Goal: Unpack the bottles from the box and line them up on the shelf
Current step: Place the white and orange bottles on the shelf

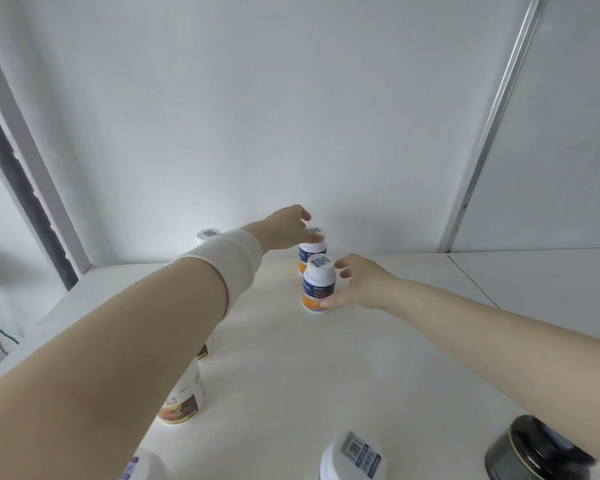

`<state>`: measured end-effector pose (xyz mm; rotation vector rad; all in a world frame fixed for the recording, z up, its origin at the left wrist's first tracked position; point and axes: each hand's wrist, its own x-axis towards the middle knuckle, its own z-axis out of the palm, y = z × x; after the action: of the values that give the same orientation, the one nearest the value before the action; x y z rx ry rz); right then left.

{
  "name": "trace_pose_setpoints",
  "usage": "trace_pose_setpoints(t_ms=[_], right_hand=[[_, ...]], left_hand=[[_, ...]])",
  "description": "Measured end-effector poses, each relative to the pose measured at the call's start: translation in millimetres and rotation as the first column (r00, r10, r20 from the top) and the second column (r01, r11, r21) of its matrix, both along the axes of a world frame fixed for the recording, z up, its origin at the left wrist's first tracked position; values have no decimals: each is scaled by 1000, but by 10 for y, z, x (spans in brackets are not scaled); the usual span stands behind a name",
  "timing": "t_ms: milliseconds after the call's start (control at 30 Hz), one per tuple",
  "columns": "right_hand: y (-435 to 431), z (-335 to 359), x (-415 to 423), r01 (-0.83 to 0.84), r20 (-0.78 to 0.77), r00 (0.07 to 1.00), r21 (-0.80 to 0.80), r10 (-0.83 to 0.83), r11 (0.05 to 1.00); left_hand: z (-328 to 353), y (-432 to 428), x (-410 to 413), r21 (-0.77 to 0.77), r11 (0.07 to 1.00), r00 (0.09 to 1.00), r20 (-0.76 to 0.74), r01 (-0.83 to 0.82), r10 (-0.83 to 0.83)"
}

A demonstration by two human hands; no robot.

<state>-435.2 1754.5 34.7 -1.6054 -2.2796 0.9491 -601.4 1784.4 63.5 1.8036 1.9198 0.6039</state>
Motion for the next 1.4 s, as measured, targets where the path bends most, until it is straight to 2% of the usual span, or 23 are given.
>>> trace_pose_setpoints(t_ms=[167, 267, 300, 367, 400, 467, 633, 833, 1033, 1167, 1267, 1400], right_hand=[[-442, 383, 225, -73, 81, 995, 98, 65, 992], [-818, 554, 327, -135, 130, 986, 244, 105, 960], [-949, 589, 358, -156, 155, 981, 299, 114, 941], [-1222, 627, 423, -199, 202, 971, 391, 127, 898], [-1367, 644, 448, -220, 223, 966, 433, 133, 874], [-1670, 686, 459, -259, 257, 956, 510, 142, 820], [-2451, 726, 276, -397, 387, 904, 601, 182, 694], [-3294, 640, -232, -537, 466, 840, 638, 278, 552], [-4125, 489, -1198, -634, 510, 773, 622, 377, 459], [-4776, 151, -1990, -722, 546, 691, 545, 473, 425], [-5174, -224, -2500, -789, 587, 612, 496, 529, 363], [-5542, -804, -3028, -870, 637, 491, 395, 594, 296]], left_hand=[[375, -692, 65, 41, 999, 977, -214, -16, 24], [539, -1266, 138, 87, 995, 906, -415, -55, 86], [569, -1478, 170, 106, 992, 838, -535, -62, 109], [609, -1892, 256, 155, 987, 622, -769, -45, 149], [623, -2093, 292, 175, 984, 523, -837, -24, 161], [643, -2478, 347, 195, 981, 428, -885, -19, 184], [670, -3438, 346, 192, 980, 293, -935, -55, 199], [697, -4478, -3, 173, 967, 177, -963, -186, 206], [560, -5641, -784, 152, 937, 181, -959, -316, 216], [144, -6484, -1483, 71, 888, 137, -979, -455, 149], [-251, -7018, -1947, 7, 845, 175, -977, -534, 118], [-853, -7506, -2356, -85, 801, 277, -955, -593, 104]])
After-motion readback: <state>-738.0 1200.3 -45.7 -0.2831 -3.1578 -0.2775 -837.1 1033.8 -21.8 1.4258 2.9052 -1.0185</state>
